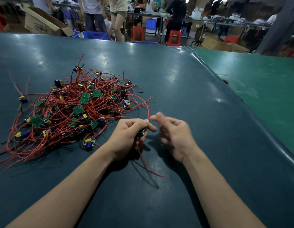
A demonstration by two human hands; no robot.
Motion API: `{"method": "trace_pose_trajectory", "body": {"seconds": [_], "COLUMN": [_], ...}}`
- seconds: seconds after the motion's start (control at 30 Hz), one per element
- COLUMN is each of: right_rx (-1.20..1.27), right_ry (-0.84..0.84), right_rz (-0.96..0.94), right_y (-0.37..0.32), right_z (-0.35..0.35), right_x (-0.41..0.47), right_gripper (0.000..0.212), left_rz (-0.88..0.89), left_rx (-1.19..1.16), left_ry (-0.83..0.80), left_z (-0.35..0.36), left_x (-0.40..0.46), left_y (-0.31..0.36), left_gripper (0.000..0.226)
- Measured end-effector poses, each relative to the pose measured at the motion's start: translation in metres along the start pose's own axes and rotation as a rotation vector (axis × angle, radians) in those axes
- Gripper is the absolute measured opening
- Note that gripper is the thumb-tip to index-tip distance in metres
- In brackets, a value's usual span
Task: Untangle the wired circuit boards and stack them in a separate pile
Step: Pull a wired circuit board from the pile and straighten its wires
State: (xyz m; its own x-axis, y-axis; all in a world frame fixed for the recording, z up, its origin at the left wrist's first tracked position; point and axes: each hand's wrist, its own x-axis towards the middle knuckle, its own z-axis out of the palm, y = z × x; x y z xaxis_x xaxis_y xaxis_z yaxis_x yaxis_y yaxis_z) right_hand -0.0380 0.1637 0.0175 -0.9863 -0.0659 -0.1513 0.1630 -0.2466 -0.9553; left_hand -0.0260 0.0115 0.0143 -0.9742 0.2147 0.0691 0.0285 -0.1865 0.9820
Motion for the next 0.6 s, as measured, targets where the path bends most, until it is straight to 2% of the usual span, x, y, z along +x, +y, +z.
{"method": "trace_pose_trajectory", "body": {"seconds": [0.1,0.2,0.33,0.43,0.53,0.6], "right_rx": [-0.016,-0.068,-0.062,-0.047,-0.304,-0.532], "right_ry": [-0.133,-0.135,-0.102,-0.020,0.109,0.217], "right_rz": [0.117,0.111,0.034,0.004,-0.170,-0.317], "right_y": [-0.001,-0.007,-0.006,-0.003,0.003,0.004], "right_z": [0.004,-0.001,0.000,0.002,0.001,-0.001], "right_x": [-0.005,-0.005,-0.007,-0.003,0.004,0.008], "right_gripper": [0.037,0.035,0.014,0.014,0.021,0.017], "left_rz": [0.016,0.064,0.022,0.029,0.041,0.057], "left_rx": [0.082,0.208,0.327,0.397,0.482,0.514], "left_ry": [-0.039,-0.033,-0.055,-0.046,-0.043,-0.048], "left_z": [0.002,0.004,0.003,0.005,0.008,0.008], "left_x": [-0.003,-0.005,-0.005,-0.004,-0.005,-0.007], "left_y": [0.000,0.001,0.000,0.000,-0.003,-0.003], "left_gripper": [0.037,0.032,0.032,0.032,0.032,0.033]}}
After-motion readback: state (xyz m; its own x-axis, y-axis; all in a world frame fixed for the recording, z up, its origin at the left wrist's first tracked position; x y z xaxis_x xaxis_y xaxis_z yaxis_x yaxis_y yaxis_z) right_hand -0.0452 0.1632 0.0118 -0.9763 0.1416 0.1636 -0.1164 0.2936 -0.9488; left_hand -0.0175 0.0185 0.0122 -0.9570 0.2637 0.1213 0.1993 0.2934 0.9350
